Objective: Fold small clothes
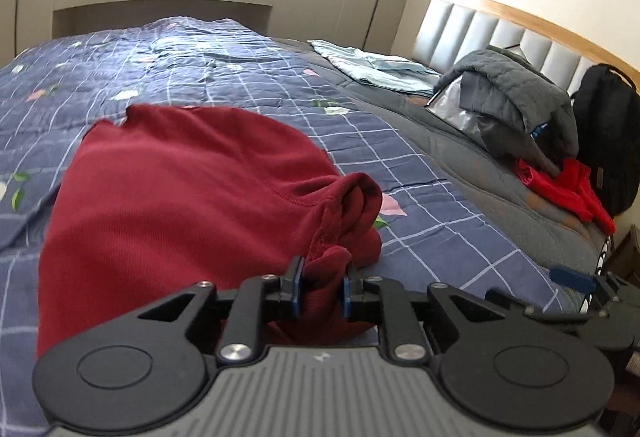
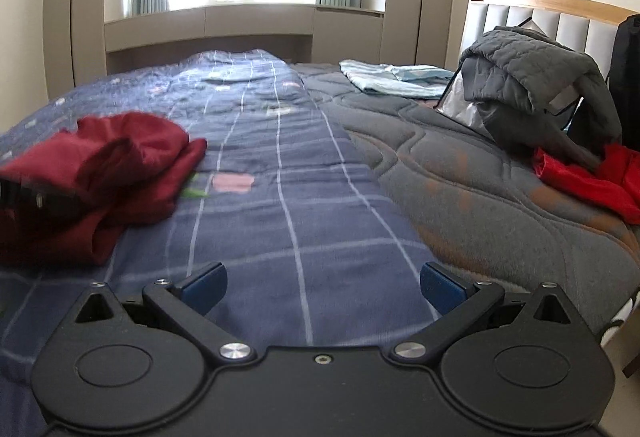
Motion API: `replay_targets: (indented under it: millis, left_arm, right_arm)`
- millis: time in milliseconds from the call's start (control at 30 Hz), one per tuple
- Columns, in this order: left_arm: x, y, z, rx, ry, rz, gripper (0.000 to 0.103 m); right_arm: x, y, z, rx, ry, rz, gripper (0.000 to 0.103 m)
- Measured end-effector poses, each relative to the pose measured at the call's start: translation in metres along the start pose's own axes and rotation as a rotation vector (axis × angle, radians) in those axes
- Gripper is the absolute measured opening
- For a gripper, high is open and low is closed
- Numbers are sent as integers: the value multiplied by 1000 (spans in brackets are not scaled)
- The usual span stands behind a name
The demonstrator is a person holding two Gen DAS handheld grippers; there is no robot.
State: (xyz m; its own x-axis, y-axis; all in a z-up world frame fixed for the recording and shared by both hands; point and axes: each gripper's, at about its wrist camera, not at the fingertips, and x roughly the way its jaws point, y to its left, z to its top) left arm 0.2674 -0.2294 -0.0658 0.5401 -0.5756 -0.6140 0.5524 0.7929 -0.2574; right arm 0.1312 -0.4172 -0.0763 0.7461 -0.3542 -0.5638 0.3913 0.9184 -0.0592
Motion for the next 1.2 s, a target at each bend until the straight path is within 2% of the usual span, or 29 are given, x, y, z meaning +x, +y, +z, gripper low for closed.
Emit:
replay_targets:
  millis: [233,300,333,400,500,633,767,867,967,1100,1200]
  left_arm:
    - [-7,2,-7,-36,-13,-50,51]
    - [-13,4,-8,-37,-23,-80,69]
    - [-18,5,-8,-43,-29,-93,74]
    - [-29,8,-8,-63,-47,-109,91]
    - [-48,15,-7,-103,-87,-95,100]
    - [-67,33,0,-161,-141,-11,103]
    - [-68,62,8,-206,-140,150,103]
    - [-62,82,8,-249,-117,209,103]
    - [-61,102,2,-315,-105,227,103]
    - [-54,121,-2,-378,-57,251,102]
    - [-59,125,-9,-420,-60,226,102]
  right_arm:
    - [11,-4,14,19,35,53,102]
    - [16,-5,22,26,36,80,102]
    - [21,-5,27,39,42,100,102]
    - [29,-5,39,71,45,155,102]
    - [43,-3,57,121,49,264,102]
    - [73,10,80,171,83,418,102]
    - [105,34,97,182,108,517,102]
    - [123,49,102,208,123,515,91]
    - [130,62,103,209,125,492,72]
    - [134,71,103,175,123,490,35]
    - [144,63,99,258,180,503,7]
